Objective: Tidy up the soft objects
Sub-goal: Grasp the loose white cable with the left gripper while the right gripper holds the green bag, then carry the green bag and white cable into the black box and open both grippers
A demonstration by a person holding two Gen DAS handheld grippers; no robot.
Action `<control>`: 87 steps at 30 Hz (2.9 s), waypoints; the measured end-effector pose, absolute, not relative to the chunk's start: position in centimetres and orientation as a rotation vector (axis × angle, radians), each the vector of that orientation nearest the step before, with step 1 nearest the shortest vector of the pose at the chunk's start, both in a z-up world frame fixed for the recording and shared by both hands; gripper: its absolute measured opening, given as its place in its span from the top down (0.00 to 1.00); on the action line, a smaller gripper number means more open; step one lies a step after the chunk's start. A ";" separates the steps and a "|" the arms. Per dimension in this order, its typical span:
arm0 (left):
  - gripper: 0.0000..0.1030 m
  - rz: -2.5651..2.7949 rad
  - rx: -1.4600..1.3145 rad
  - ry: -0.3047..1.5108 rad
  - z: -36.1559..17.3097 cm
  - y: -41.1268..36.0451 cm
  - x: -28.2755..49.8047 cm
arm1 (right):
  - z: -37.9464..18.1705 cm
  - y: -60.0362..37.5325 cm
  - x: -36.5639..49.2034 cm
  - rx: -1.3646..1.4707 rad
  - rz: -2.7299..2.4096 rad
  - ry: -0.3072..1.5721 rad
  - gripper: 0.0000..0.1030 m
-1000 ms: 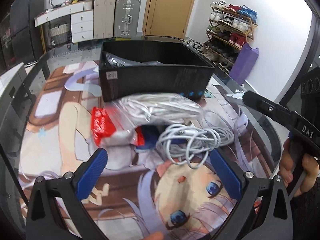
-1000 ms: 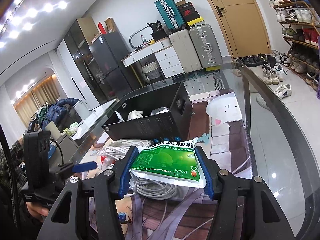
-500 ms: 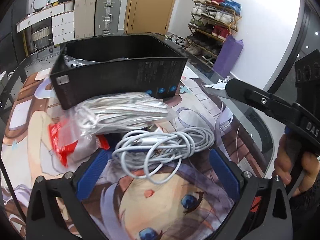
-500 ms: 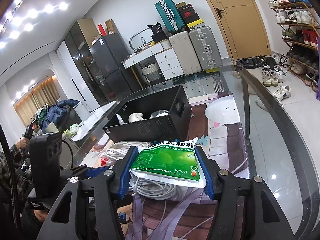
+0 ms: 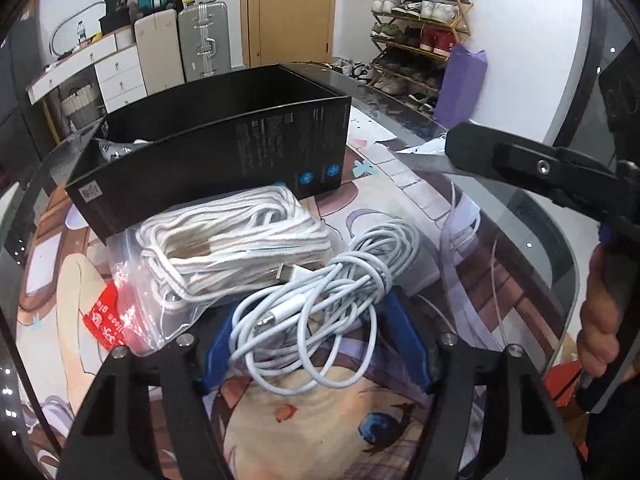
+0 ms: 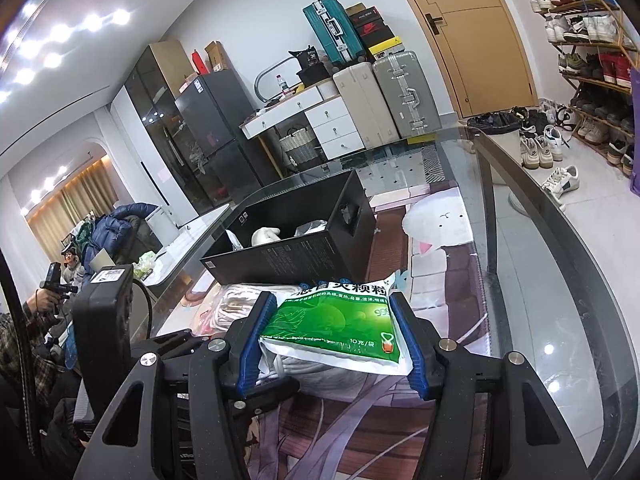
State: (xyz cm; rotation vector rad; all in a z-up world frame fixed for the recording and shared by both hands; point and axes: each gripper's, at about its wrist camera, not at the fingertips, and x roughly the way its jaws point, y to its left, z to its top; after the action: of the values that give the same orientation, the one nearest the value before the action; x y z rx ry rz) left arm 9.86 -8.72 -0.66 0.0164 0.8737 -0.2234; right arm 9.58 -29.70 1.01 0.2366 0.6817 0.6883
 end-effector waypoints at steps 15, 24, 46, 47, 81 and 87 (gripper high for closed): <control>0.81 -0.335 -0.024 0.847 0.3 -7.9 7.4 | 1.4 -29.3 9.2 0.228 0.697 0.668 0.44; 0.83 -0.398 -0.085 0.808 2.0 -7.1 5.9 | 2.1 -29.3 8.9 0.227 0.701 0.647 0.44; 0.83 -0.323 -0.202 0.650 7.5 -1.9 3.8 | 6.5 -27.7 6.5 0.195 0.737 0.543 0.44; 0.83 -0.310 -0.200 0.648 7.6 -1.5 4.0 | 6.5 -27.4 6.6 0.192 0.738 0.548 0.44; 0.83 -0.142 -0.203 0.648 7.5 3.2 13.8 | 5.7 -18.6 15.8 -0.001 0.711 0.624 0.44; 0.83 -0.140 -0.220 0.664 6.7 3.2 15.5 | 4.5 -17.0 17.6 -0.059 0.710 0.640 0.44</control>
State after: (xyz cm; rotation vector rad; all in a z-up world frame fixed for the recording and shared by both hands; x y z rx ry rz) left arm 15.53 3.20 6.69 -0.2200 0.6638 -0.1398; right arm 17.62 -17.04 4.50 -0.0588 0.6404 0.7098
